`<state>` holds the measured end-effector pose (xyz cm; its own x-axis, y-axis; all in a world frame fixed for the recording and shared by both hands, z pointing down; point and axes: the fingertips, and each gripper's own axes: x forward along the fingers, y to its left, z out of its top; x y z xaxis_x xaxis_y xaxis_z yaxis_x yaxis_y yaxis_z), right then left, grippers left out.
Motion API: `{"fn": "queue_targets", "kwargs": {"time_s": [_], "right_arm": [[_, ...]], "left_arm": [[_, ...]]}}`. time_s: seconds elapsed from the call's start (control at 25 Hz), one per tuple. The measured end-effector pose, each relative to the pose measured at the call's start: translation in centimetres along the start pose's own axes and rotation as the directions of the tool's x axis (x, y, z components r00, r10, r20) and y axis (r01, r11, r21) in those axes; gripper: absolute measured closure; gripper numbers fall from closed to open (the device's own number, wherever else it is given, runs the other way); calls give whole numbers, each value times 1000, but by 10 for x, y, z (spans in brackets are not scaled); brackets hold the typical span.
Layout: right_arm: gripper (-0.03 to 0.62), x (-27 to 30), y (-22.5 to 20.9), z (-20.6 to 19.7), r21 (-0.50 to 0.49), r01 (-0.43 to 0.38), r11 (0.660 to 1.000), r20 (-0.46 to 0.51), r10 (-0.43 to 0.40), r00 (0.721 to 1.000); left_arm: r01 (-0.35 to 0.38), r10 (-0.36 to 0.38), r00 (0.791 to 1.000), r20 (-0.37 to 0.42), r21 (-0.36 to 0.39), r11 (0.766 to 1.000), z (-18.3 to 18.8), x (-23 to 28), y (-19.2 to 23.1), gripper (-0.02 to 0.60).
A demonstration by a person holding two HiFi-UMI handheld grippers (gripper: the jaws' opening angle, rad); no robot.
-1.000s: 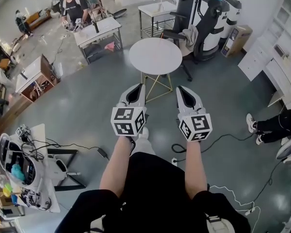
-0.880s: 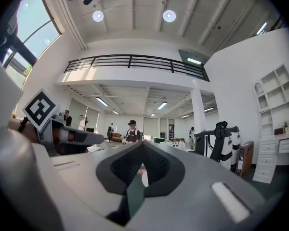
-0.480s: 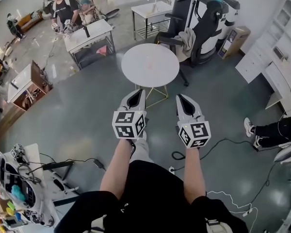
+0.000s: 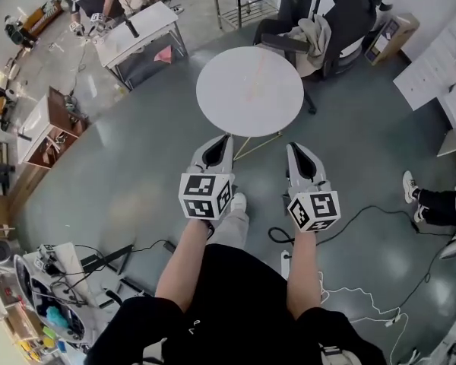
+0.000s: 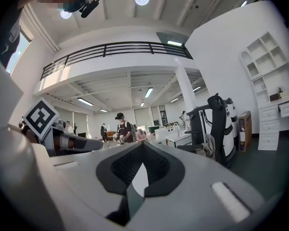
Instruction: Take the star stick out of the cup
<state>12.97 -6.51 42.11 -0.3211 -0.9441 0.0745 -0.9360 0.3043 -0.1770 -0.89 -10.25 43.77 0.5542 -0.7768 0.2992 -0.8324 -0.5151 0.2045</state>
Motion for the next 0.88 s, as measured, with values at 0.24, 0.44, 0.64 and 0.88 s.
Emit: {"fn": "queue_targets", "kwargs": {"time_s": [0.24,0.44,0.64,0.88], "right_arm": [[589,79,-7,8,-44,-20,999,-34,18,999],[569,122,-19,10,-51,20,998,-61,-23,998],[551,142,-25,-2,-51,17,999,-124,-23,992],[544,146,-51,-19,-18,17,1000,-175,-19,984]], "left_arm": [[29,-30,999,-11,-91,995,10,63,40,578],[44,-45,999,-8,-133,990,23,94,61,578],[24,-31,999,-34,-197,980,15,115,78,578],[6,-30,994,-109,-215,977,-11,152,68,578]]}}
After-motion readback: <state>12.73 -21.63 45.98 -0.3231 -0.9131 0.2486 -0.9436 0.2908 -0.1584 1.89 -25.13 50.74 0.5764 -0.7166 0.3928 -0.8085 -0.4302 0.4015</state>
